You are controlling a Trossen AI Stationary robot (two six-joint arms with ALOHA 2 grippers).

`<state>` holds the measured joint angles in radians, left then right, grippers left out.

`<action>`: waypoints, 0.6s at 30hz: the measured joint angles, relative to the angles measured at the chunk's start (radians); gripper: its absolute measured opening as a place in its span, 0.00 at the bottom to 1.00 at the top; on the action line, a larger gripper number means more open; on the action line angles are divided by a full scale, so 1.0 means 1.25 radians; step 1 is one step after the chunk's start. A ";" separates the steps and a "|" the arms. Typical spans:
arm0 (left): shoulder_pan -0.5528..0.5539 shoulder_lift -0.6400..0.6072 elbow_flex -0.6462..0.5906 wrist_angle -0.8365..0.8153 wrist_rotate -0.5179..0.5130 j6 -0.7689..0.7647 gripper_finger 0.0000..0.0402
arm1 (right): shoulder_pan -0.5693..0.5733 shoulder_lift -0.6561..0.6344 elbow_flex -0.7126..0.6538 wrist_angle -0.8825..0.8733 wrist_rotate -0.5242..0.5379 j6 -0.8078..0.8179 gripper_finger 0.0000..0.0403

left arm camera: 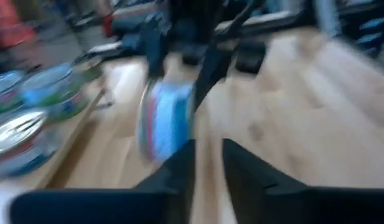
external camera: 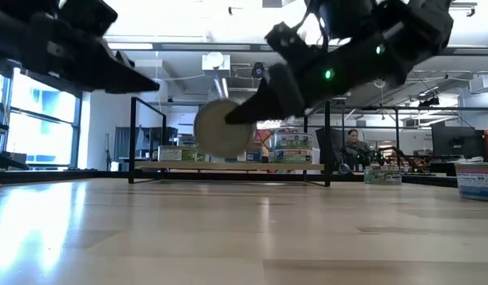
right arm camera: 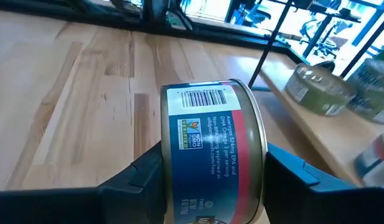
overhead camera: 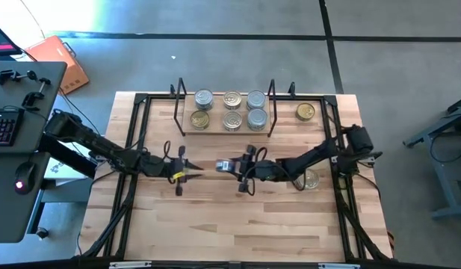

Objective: Stack canned seafood by type on shelf
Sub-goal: Stack the blue-pink tuna can on top of the blue-pink tuna can on the shelf

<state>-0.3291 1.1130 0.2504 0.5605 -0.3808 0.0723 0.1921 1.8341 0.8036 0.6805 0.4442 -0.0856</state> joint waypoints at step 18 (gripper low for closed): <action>0.135 0.246 0.167 0.017 0.082 0.120 0.79 | 0.000 0.036 0.035 0.007 0.004 -0.063 0.44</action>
<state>-0.1605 1.4204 0.4590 0.5814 -0.2786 0.2222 0.1921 1.8786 0.8479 0.6892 0.4489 -0.1640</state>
